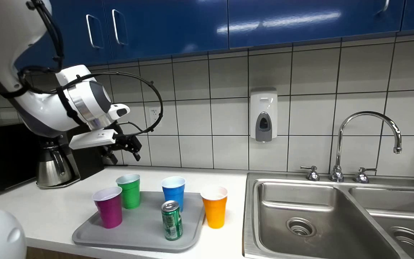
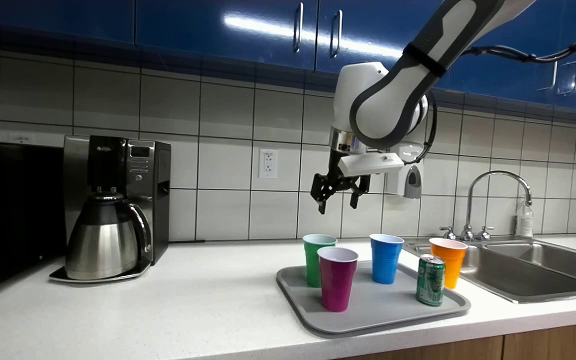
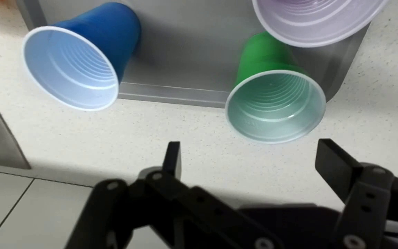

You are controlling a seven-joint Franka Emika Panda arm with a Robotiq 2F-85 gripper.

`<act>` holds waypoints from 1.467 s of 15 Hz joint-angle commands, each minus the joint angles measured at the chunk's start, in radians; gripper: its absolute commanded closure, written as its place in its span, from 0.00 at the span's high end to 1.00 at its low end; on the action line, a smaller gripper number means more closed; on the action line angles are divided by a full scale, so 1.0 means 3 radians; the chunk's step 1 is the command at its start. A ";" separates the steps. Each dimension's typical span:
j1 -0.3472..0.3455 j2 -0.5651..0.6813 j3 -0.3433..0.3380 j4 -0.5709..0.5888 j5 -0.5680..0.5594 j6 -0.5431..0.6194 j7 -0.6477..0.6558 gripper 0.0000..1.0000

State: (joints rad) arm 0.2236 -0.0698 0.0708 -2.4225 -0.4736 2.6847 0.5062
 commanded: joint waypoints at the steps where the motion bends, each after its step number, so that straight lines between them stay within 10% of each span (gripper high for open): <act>1: -0.0228 -0.0172 0.0126 -0.0005 -0.0039 -0.0166 0.0164 1.00; 22: -0.0710 -0.0328 -0.0391 0.0072 0.1420 -0.0596 -0.1671 1.00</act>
State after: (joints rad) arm 0.0296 -0.1681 -0.0655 -2.4024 -0.0533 2.5081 0.0087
